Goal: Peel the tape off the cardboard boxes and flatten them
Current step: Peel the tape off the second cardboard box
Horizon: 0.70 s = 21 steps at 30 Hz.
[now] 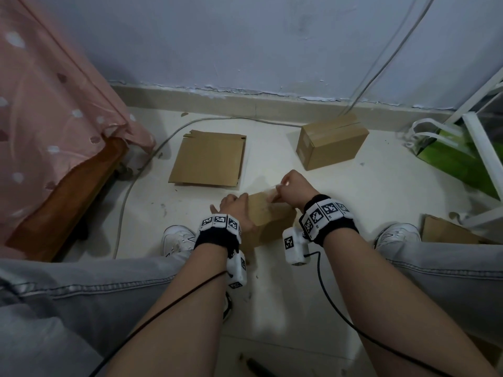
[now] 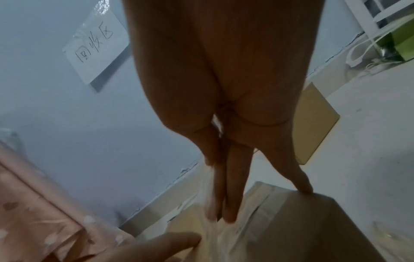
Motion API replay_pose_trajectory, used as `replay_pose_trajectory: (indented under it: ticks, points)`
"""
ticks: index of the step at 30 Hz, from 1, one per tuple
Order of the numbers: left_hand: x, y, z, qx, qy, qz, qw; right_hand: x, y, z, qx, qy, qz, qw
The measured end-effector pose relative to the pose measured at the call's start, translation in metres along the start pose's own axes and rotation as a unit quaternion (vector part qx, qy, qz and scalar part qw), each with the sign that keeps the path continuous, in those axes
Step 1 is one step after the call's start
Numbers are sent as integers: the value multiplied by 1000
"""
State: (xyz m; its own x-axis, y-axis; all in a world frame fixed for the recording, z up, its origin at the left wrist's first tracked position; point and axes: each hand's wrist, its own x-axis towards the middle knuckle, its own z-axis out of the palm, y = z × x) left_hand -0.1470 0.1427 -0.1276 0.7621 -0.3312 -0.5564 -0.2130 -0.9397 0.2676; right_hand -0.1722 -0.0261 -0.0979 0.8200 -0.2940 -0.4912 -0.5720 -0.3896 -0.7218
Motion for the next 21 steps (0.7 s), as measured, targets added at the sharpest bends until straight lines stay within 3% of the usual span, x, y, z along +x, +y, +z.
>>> replay_pose_trajectory:
  ticks: [3, 7, 14, 19, 21]
  points:
    - [1, 7, -3, 36, 29, 12, 999, 0, -7, 1, 0, 8, -12, 1000]
    - [0, 9, 2, 8, 54, 31, 998, -3, -11, -2, 32, 48, -2, 998]
    - [-5, -8, 4, -21, 55, 11, 998, 12, 2, -9, 153, 76, 47, 984]
    - [-5, -11, 5, -52, 59, 13, 997, 38, 23, -12, 170, 145, 65, 973]
    - [-3, -12, 3, -56, 56, 15, 997, 25, 13, -15, 189, 164, 62, 966]
